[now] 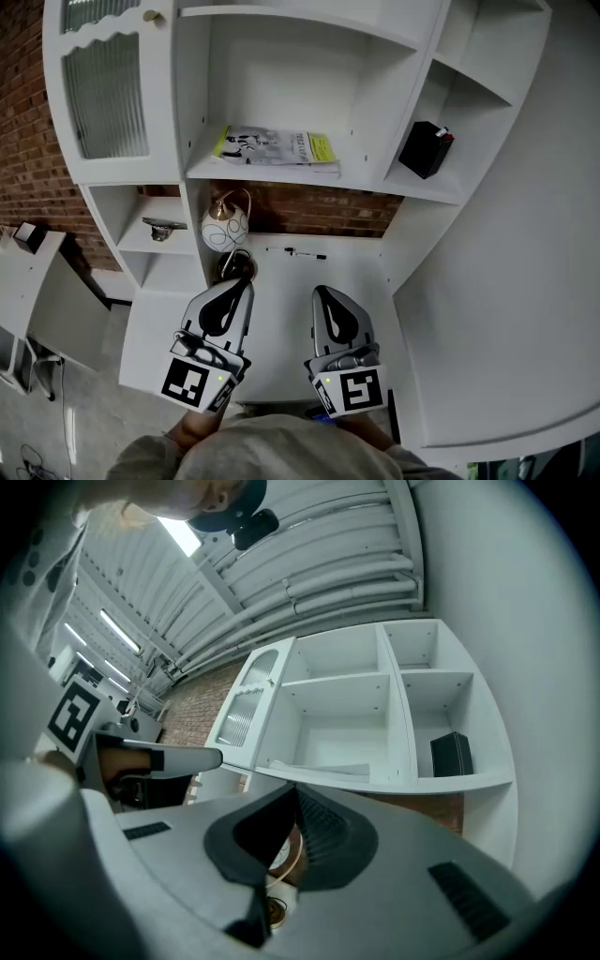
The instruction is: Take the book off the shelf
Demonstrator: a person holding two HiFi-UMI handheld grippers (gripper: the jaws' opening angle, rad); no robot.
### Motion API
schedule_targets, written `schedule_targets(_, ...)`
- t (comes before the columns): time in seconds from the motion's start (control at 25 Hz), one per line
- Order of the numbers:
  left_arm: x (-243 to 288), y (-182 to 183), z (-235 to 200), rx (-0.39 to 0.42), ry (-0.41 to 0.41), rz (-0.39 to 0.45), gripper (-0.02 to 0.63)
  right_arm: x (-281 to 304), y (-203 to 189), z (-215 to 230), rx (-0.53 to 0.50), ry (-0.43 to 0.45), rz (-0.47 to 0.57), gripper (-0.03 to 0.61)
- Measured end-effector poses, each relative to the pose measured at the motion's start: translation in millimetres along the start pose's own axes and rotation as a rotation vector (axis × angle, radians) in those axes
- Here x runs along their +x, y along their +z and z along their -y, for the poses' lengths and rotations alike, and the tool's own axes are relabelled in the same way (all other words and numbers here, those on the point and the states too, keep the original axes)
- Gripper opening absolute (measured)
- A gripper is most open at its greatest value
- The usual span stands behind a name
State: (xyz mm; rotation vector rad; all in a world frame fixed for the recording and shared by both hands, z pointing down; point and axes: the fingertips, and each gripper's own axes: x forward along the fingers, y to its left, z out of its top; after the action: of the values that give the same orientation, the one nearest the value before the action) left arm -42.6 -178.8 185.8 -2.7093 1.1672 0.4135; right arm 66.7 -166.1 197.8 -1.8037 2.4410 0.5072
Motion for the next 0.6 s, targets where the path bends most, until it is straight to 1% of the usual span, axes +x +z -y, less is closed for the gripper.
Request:
schedule_targets(0.36,40.4,7.0,-36.9,0.073,-0.06,0.002,0.009,54.0,13.8,20.9,-0.115,-0.016,0.034,0.018)
schedule_targets(0.48,51.8,9.2,-46.9,0.077,-0.056,0.003,0.009,68.7,18.3,30.1,-0.143,-0.011,0.043,0.018)
schedule_targets(0.6,61.7,11.8,-57.8,0.078,-0.025,0.013,0.009,81.6,22.3,40.3,-0.15,-0.006,0.058,0.018)
